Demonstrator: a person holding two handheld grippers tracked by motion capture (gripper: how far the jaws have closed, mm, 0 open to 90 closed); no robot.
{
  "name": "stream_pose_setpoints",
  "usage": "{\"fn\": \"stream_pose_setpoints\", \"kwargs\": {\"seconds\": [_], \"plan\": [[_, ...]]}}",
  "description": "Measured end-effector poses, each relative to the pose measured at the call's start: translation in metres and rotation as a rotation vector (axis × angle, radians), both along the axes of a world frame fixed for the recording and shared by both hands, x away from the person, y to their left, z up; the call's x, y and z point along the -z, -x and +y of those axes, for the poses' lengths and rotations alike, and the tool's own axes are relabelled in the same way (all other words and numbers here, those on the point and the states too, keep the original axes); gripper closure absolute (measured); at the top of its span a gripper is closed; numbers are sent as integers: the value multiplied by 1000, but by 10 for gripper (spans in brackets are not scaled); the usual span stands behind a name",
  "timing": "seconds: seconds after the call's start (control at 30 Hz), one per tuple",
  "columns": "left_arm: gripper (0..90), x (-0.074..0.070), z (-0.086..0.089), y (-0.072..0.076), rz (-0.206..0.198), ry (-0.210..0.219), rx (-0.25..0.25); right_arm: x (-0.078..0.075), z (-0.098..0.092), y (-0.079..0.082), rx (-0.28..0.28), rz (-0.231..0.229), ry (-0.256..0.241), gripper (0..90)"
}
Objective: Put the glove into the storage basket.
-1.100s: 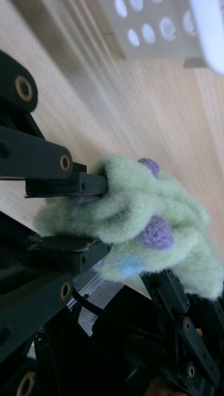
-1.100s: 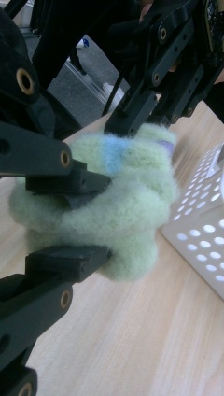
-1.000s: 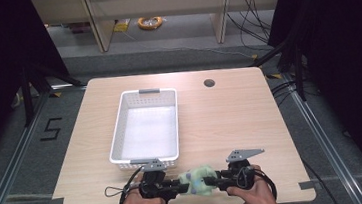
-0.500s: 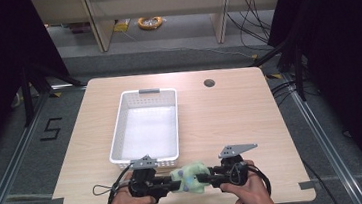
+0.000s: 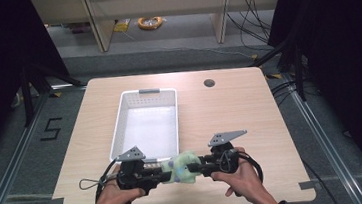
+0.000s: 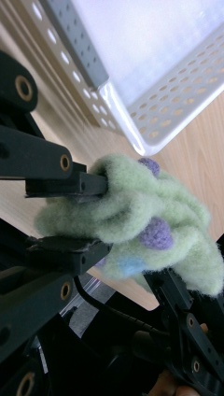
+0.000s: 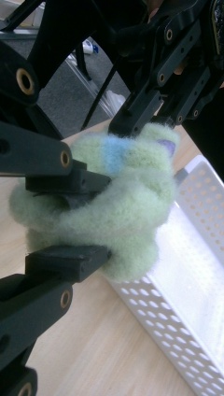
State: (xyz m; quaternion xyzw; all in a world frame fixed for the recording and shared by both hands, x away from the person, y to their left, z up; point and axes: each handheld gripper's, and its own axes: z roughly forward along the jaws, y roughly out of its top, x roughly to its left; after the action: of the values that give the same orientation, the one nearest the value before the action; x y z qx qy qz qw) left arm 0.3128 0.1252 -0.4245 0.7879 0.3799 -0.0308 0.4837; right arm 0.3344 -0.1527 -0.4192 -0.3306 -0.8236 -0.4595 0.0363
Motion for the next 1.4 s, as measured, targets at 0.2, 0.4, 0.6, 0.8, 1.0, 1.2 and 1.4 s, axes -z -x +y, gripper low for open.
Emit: {"fn": "stream_pose_setpoints", "kwargs": {"seconds": [0.2,0.4,0.6,0.8,1.0,1.2,1.4], "plan": [[717,-9,9,-6,9,-9,-16,-10,11,-8,-4,-9,30,688],[717,-14,19,-14,31,-16,-22,-16,21,-19,-21,-21,46,688],[717,-20,29,-26,39,-20,-47,-21,33,-32,-20,2,38,688],[717,-25,39,-40,45,-41,-75,-24,48,-49,-13,10,48,688],[717,-25,49,-58,74,-61,-92,-25,61,-66,-6,35,64,688],[717,-23,57,-77,94,-83,-115,-22,74,-86,5,56,79,688],[716,-13,64,-97,136,-108,-138,-10,88,-104,27,82,97,687]]}}
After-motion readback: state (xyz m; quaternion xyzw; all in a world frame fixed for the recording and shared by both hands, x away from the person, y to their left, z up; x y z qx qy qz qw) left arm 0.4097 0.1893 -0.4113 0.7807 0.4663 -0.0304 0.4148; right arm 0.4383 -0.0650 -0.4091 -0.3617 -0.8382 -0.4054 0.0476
